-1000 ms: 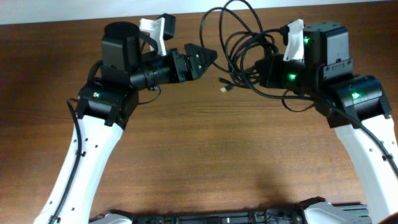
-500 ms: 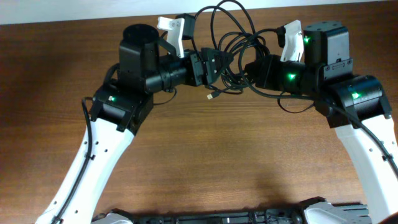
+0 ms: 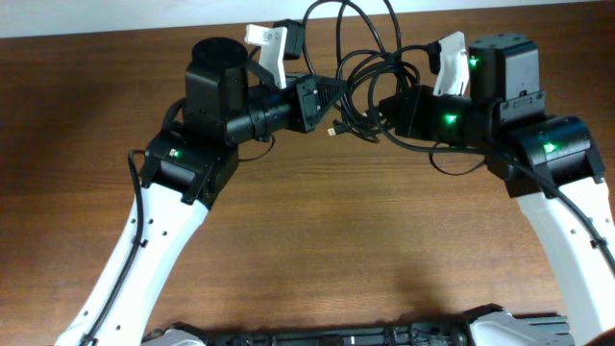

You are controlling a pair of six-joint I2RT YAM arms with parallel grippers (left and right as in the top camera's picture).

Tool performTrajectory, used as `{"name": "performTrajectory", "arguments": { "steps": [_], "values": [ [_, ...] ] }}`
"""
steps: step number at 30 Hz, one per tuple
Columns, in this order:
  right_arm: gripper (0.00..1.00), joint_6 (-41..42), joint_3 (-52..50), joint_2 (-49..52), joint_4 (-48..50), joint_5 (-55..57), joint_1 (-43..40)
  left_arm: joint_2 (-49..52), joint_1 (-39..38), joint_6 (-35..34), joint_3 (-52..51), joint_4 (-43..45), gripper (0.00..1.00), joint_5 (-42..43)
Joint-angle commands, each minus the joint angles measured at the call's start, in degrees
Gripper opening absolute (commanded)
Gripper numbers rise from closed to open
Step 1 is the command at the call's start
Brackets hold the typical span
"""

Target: Untangle cables

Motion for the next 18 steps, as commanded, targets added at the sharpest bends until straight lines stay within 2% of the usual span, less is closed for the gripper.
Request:
{"name": "performTrajectory", "arguments": {
  "steps": [1,10,18],
  "values": [
    [0.04,-3.8,-0.2,-0.1,-0.6,-1.1,-0.2,-1.1,0.0,-1.2,1.2,0.8,0.00,-1.0],
    [0.04,-8.4,-0.2,-0.1,-6.2,11.4,-0.2,-1.1,0.0,-8.7,1.2,7.6,0.00,-0.8],
    [0.04,-12.2,-0.2,-0.1,-8.0,12.4,-0.2,-1.1,1.8,-10.1,1.2,14.1,0.00,-0.9]
  ]
}}
